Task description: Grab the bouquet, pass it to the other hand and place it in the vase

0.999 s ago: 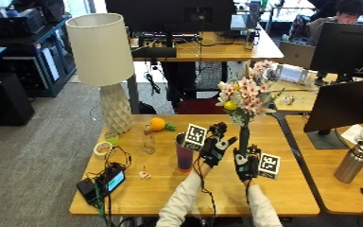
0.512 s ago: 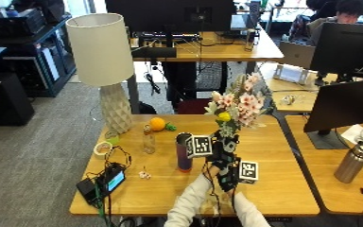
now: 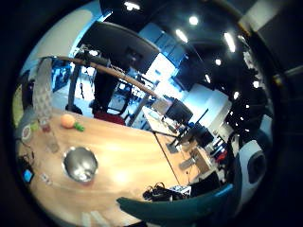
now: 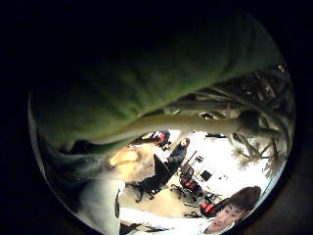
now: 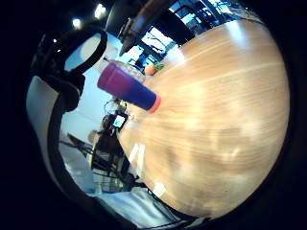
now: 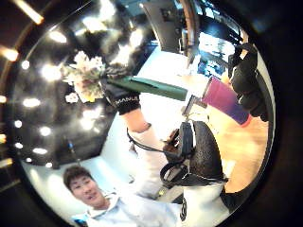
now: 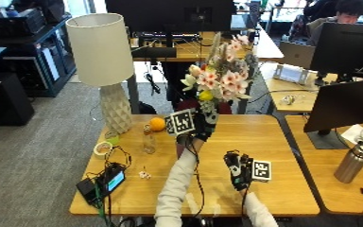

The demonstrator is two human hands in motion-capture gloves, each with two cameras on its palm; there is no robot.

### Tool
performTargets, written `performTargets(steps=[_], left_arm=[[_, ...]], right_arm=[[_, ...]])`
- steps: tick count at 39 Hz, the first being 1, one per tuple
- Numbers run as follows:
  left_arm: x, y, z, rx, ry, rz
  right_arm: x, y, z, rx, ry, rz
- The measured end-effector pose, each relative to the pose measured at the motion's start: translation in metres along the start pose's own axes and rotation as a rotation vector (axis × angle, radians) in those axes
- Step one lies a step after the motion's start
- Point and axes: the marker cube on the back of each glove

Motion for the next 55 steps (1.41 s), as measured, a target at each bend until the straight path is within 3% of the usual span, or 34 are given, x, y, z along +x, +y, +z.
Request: performTargets(steps=[6,10,14,23,39,44,48,50,52,55], left_arm=[[-0.013,-0.045,-0.029,0.116,-0.037,-0.002],[-0.029,-0.052,-0.037,0.141,-0.090,-0.027],[-0.053,-0.052,-0.037,0.151,-0.114,-0.051],[-0.104,-0.046,-0.028,0.177,-0.111,-0.142],[-0.157,-0.039,-0.024,0.230,-0.136,-0.189],[-0.177,-0.025,-0.025,0.101,-0.147,-0.218],[-0.200,0.026,-0.035,-0.219,-0.144,-0.277],[-0.219,0.055,-0.048,-0.302,-0.169,-0.307],[-0.221,0.070,-0.065,-0.263,-0.199,-0.233],[-0.216,0.072,-0.085,-0.104,-0.175,0.104]], right_arm=[[0.021,-0.012,-0.031,0.038,0.173,-0.155],[0.017,-0.010,-0.037,0.047,0.115,-0.069],[0.026,-0.022,-0.052,0.045,0.195,-0.195],[0.025,-0.025,-0.069,0.077,0.131,0.020],[0.038,-0.015,-0.064,0.045,0.101,0.096],[0.034,-0.010,-0.056,0.015,0.094,0.106],[0.030,-0.008,-0.049,-0.025,0.104,0.082],[0.047,-0.011,-0.048,-0.044,0.076,0.080],[0.038,-0.008,-0.043,-0.053,0.074,0.095],[0.005,0.004,-0.036,-0.052,0.126,0.157]])
